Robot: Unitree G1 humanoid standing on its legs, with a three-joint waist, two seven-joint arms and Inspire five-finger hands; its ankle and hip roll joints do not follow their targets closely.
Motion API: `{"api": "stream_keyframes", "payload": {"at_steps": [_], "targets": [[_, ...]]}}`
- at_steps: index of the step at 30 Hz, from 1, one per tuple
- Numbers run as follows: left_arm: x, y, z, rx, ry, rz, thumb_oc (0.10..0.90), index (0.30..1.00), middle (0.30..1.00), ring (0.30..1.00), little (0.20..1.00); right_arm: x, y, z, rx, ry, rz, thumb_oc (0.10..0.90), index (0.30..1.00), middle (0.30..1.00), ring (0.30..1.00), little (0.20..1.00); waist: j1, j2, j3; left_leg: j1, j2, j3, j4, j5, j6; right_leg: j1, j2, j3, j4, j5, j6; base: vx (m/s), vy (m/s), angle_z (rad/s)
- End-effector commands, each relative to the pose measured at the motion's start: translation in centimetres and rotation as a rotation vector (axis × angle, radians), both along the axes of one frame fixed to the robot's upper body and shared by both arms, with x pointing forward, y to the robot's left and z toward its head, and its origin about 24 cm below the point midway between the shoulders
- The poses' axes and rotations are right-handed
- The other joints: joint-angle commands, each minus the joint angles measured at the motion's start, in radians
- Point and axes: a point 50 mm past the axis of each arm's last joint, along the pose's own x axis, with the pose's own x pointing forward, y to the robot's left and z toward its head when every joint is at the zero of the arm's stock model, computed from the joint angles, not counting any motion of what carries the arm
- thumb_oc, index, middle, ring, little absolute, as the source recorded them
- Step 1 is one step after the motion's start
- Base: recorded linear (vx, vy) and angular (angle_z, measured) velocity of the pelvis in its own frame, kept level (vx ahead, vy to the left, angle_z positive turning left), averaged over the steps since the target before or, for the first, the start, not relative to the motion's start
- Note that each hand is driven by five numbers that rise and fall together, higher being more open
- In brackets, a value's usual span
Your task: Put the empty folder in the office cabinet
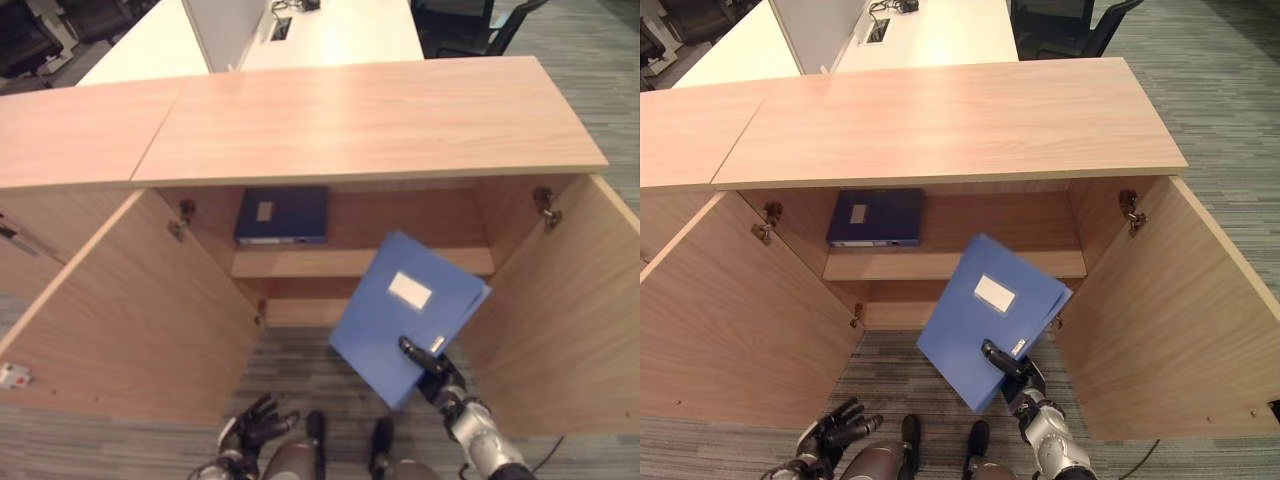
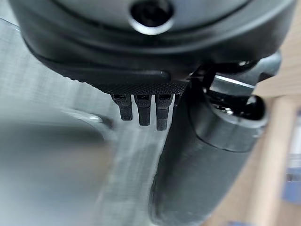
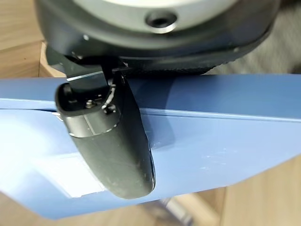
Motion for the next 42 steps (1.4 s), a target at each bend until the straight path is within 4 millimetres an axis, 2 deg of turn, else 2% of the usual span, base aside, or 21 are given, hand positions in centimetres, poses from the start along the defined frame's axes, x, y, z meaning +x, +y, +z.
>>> {"api": "stream_keyframes", "payload": {"at_steps": [1, 2, 6, 7, 9, 13, 14, 18, 20, 21, 22, 23, 24, 25, 26, 27, 29, 30, 32, 35, 42], "targets": [[-2.2, 2.3, 0.1, 0.073, 0.019, 0.011, 0.800, 0.900, 0.900, 0.900, 0.900, 2.8, 0.5, 5.2, 0.188, -0.321, -0.068, 0.400, 0.300, 0.300, 0.300, 0.300, 0.022, 0.029, -0.075, -0.042, 0.035, -0.018, -0.025, 0.069, 0.027, 0.156, -0.006, 0.022, 0.061, -0.169, 0.111, 0.06, 0.097, -0.32], [-2.2, 2.3, 0.1, 0.072, 0.019, 0.011, 0.800, 0.900, 0.900, 0.900, 0.900, 2.8, 0.5, 5.2, 0.188, -0.320, -0.068, 0.400, 0.300, 0.300, 0.300, 0.300, 0.022, 0.029, -0.075, -0.040, 0.034, -0.017, -0.028, 0.070, 0.028, 0.157, -0.007, 0.023, 0.061, -0.169, 0.111, 0.05, 0.103, -0.33], [-4.8, 2.4, -1.6, 0.112, 0.168, -0.026, 0.800, 0.900, 0.900, 0.900, 0.900, 3.2, 0.9, 5.8, 0.287, -0.350, -0.121, 0.400, 0.300, 0.300, 0.300, 0.300, 0.018, 0.034, -0.073, -0.001, 0.027, 0.008, -0.102, 0.081, 0.048, 0.121, -0.014, 0.036, 0.041, -0.143, 0.126, 0.02, 0.120, -0.17], [-4.8, 2.4, -1.6, 0.112, 0.167, -0.026, 0.800, 0.900, 0.900, 0.900, 0.900, 3.2, 0.9, 5.9, 0.287, -0.350, -0.121, 0.400, 0.300, 0.300, 0.300, 0.300, 0.019, 0.034, -0.073, -0.001, 0.027, 0.009, -0.103, 0.081, 0.048, 0.121, -0.014, 0.037, 0.041, -0.143, 0.126, -0.03, 0.095, 0.00], [-5.8, 2.6, -2.1, 0.119, 0.228, 0.007, 0.800, 0.900, 0.900, 0.900, 0.900, 4.1, 1.4, 7.0, 0.330, -0.392, -0.130, 0.400, 0.300, 0.300, 0.300, 0.300, 0.019, 0.032, -0.049, -0.012, 0.019, 0.013, -0.099, 0.070, 0.061, 0.092, -0.024, 0.047, 0.043, -0.133, 0.139, -0.05, 0.118, -0.04], [-6.3, 2.8, -2.6, 0.159, 0.282, -0.010, 0.800, 0.900, 0.900, 0.900, 0.900, 5.5, 1.8, 8.6, 0.360, -0.441, -0.141, 0.400, 0.300, 0.300, 0.300, 0.300, 0.028, 0.029, -0.020, -0.050, 0.010, 0.017, -0.073, 0.053, 0.074, 0.053, -0.040, 0.060, 0.054, -0.121, 0.149, -0.06, 0.086, -0.11], [-6.7, 2.7, -2.9, 0.178, 0.324, -0.028, 0.800, 0.900, 0.900, 0.900, 0.900, 6.9, 2.3, 10.1, 0.375, -0.481, -0.158, 0.400, 0.300, 0.300, 0.300, 0.300, 0.033, 0.029, 0.005, -0.078, 0.002, 0.016, -0.060, 0.045, 0.082, 0.021, -0.051, 0.070, 0.061, -0.111, 0.158, -0.15, 0.157, -0.11], [-6.7, 2.6, -3.1, 0.216, 0.354, -0.058, 0.800, 0.900, 0.900, 0.900, 0.900, 9.4, 2.4, 13.6, 0.413, -0.563, -0.212, 0.400, 0.300, 0.300, 0.300, 0.300, 0.060, 0.036, 0.035, -0.130, -0.012, 0.046, -0.025, 0.009, 0.104, -0.057, -0.094, 0.081, 0.123, -0.110, 0.187, -0.09, 0.173, -0.27], [-6.7, 3.1, -3.0, 0.241, 0.359, -0.059, 0.800, 0.900, 0.900, 0.900, 0.900, 11.0, 2.5, 16.4, 0.432, -0.627, -0.229, 0.400, 0.300, 0.300, 0.300, 0.300, 0.091, 0.049, 0.070, -0.155, 0.000, 0.081, 0.004, -0.018, 0.118, -0.135, -0.166, 0.048, 0.239, -0.082, 0.214, -0.11, 0.198, -0.84], [-6.6, 4.6, -2.6, 0.286, 0.363, -0.053, 0.800, 0.900, 0.900, 0.900, 0.900, 12.6, 2.5, 19.6, 0.454, -0.700, -0.244, 0.400, 0.300, 0.300, 0.300, 0.300, 0.120, 0.064, 0.106, -0.174, 0.038, 0.108, 0.030, -0.041, 0.107, -0.193, -0.234, -0.046, 0.352, -0.075, 0.210, -0.05, 0.096, -0.86], [-6.3, 4.6, -2.6, 0.288, 0.356, -0.053, 0.800, 0.900, 0.900, 0.900, 0.900, 12.8, 2.4, 20.0, 0.455, -0.706, -0.248, 0.400, 0.300, 0.300, 0.300, 0.300, 0.122, 0.062, 0.109, -0.179, 0.038, 0.105, 0.037, -0.050, 0.105, -0.198, -0.236, -0.045, 0.363, -0.084, 0.211, -0.05, 0.036, -0.70], [-5.9, 5.0, -2.4, 0.302, 0.340, -0.064, 0.800, 0.900, 0.900, 0.900, 0.900, 13.5, 2.0, 23.1, 0.470, -0.787, -0.266, 0.400, 0.300, 0.300, 0.300, 0.300, 0.139, 0.049, 0.135, -0.213, 0.040, 0.127, 0.063, -0.048, 0.096, -0.203, -0.231, -0.115, 0.312, -0.081, 0.200, 0.02, -0.026, -0.26], [-5.4, 5.4, -2.1, 0.317, 0.322, -0.069, 0.800, 0.900, 0.900, 0.900, 0.900, 13.9, 1.6, 25.4, 0.504, -0.860, -0.281, 0.400, 0.300, 0.300, 0.300, 0.300, 0.134, 0.045, 0.169, -0.218, 0.030, 0.116, 0.068, -0.060, 0.096, -0.288, -0.176, -0.120, 0.277, -0.060, 0.193, 0.07, -0.019, -0.53], [-5.0, 5.6, -2.0, 0.324, 0.307, -0.065, 0.800, 0.900, 0.900, 0.900, 0.900, 14.0, 1.6, 26.3, 0.509, -0.887, -0.281, 0.400, 0.300, 0.300, 0.300, 0.300, 0.123, 0.046, 0.183, -0.211, 0.028, 0.103, 0.063, -0.069, 0.096, -0.352, -0.152, -0.113, 0.276, -0.047, 0.195, 0.20, -0.106, -0.39], [-4.7, 5.9, -1.8, 0.345, 0.292, -0.068, 0.800, 0.900, 0.900, 0.900, 0.900, 14.2, -0.6, 28.6, 0.492, -0.945, -0.357, 0.400, 0.300, 0.300, 0.300, 0.300, 0.126, 0.028, 0.187, -0.238, 0.008, 0.080, 0.101, -0.089, 0.089, -0.317, -0.147, -0.128, 0.180, -0.036, 0.200, 0.14, -0.140, 0.34], [-4.6, 6.1, -1.6, 0.353, 0.283, -0.059, 0.800, 0.900, 0.900, 0.900, 0.900, 14.5, -1.0, 29.8, 0.481, -0.962, -0.373, 0.400, 0.300, 0.300, 0.300, 0.300, 0.136, 0.027, 0.195, -0.250, 0.001, 0.078, 0.107, -0.091, 0.086, -0.316, -0.146, -0.147, 0.179, -0.032, 0.195, 0.08, -0.245, 0.67], [-5.3, 6.5, -1.6, 0.360, 0.297, -0.023, 0.800, 0.900, 0.900, 0.900, 0.900, 15.0, -3.5, 35.6, 0.441, -1.043, -0.463, 0.400, 0.300, 0.300, 0.300, 0.300, 0.161, 0.030, 0.195, -0.322, 0.007, 0.058, 0.151, -0.106, 0.085, -0.367, -0.151, -0.164, 0.236, -0.049, 0.181, 0.02, -0.176, 0.63], [-5.2, 6.6, -1.6, 0.360, 0.295, -0.023, 0.800, 0.900, 0.900, 0.900, 0.900, 15.0, -3.6, 35.7, 0.441, -1.044, -0.464, 0.400, 0.300, 0.300, 0.300, 0.300, 0.162, 0.030, 0.194, -0.326, 0.007, 0.057, 0.153, -0.107, 0.085, -0.370, -0.151, -0.164, 0.238, -0.050, 0.181, 0.04, -0.101, 0.37], [-5.2, 7.4, -1.2, 0.391, 0.299, -0.048, 0.800, 0.900, 0.900, 0.900, 0.900, 15.3, -5.2, 40.3, 0.413, -1.050, -0.529, 0.400, 0.300, 0.300, 0.300, 0.300, 0.190, 0.026, 0.183, -0.362, 0.005, 0.045, 0.159, -0.110, 0.086, -0.397, -0.153, -0.170, 0.268, -0.071, 0.172, 0.02, -0.105, 0.18], [-5.2, 8.3, -0.8, 0.418, 0.295, -0.083, 0.800, 0.900, 0.900, 0.900, 0.900, 15.0, -6.1, 43.2, 0.421, -1.058, -0.549, 0.400, 0.300, 0.300, 0.300, 0.300, 0.215, 0.020, 0.161, -0.362, -0.002, 0.029, 0.142, -0.109, 0.088, -0.390, -0.145, -0.176, 0.270, -0.085, 0.169, 0.04, -0.105, 0.32], [-5.2, 9.3, -0.4, 0.460, 0.310, -0.107, 0.800, 0.900, 0.900, 0.900, 0.900, 14.9, -5.9, 43.5, 0.410, -1.074, -0.532, 0.400, 0.300, 0.300, 0.300, 0.300, 0.225, 0.008, 0.131, -0.324, -0.005, 0.006, 0.098, -0.097, 0.082, -0.357, -0.136, -0.179, 0.261, -0.102, 0.166, 0.07, -0.070, 0.12]]}}
